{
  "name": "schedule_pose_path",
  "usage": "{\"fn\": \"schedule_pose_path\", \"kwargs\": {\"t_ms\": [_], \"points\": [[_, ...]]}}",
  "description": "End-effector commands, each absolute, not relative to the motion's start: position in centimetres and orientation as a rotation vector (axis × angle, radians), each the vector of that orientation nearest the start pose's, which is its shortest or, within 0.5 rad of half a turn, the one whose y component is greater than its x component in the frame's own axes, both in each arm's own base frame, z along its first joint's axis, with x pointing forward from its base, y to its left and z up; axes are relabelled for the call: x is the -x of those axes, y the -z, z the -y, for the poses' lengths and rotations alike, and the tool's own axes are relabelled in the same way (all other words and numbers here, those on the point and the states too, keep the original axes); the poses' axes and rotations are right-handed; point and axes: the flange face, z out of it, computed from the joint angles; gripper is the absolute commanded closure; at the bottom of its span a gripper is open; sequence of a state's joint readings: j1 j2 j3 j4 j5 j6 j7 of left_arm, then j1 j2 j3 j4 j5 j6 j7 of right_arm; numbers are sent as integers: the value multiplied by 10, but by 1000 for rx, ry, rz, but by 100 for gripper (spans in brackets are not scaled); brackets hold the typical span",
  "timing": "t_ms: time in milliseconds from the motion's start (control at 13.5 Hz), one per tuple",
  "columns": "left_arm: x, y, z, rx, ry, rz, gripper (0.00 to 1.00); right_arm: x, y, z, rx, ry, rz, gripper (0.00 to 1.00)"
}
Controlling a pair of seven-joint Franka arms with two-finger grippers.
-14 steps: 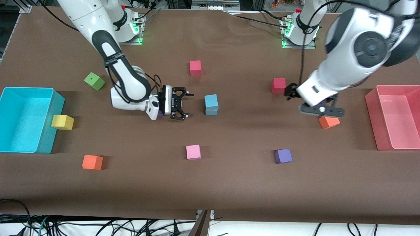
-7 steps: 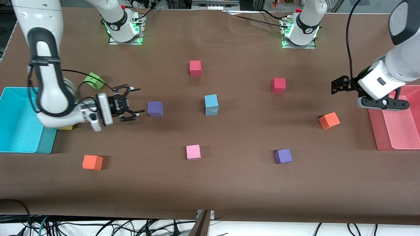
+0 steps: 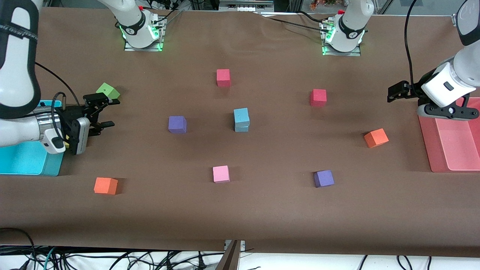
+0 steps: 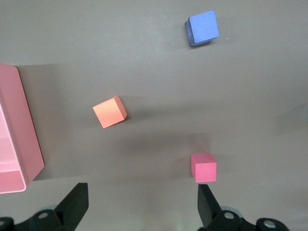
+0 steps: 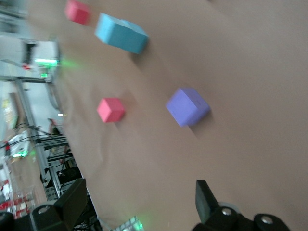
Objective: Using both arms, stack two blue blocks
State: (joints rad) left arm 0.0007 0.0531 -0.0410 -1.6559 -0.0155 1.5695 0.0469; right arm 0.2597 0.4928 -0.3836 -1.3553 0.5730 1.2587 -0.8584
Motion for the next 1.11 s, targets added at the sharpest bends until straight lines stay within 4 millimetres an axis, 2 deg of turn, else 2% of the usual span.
{"fn": "schedule_pose_path", "kwargs": {"t_ms": [0, 148, 296, 370, 444, 519, 593, 667, 889, 963, 1037], "points": [[-556, -562, 33, 3165, -188, -128, 0, -643, -445, -56, 2630, -548, 681, 0], [-556, -562, 33, 3165, -190, -125, 0, -648, -451, -61, 2804, -570, 404, 0], [-556, -562, 34, 3165, -193, -125, 0, -656, -450, -62, 2968, -523, 300, 0], [-556, -562, 34, 3165, -195, -123, 0, -658, -442, -73, 3025, -532, 233, 0], [-556, -562, 34, 3166, -196, -116, 0, -660, -427, -82, 3071, -573, 91, 0], [-556, -561, 34, 3166, -198, -108, 0, -663, -424, -75, 3105, -556, -89, 0], [-556, -561, 34, 3166, -200, -108, 0, -670, -420, -71, 3119, -485, -141, 0], [-556, -561, 34, 3166, -201, -108, 0, -674, -413, -65, 3126, -395, -125, 0], [-555, -561, 33, 3166, -203, -106, 0, -662, -416, -17, 3130, -160, -153, 0], [-556, -560, 33, 3166, -205, -106, 0, -651, -429, -5, 3148, -101, -156, 0], [-556, -560, 33, 3166, -205, -106, 0, -635, -453, 12, 3170, -60, -174, 0]]}}
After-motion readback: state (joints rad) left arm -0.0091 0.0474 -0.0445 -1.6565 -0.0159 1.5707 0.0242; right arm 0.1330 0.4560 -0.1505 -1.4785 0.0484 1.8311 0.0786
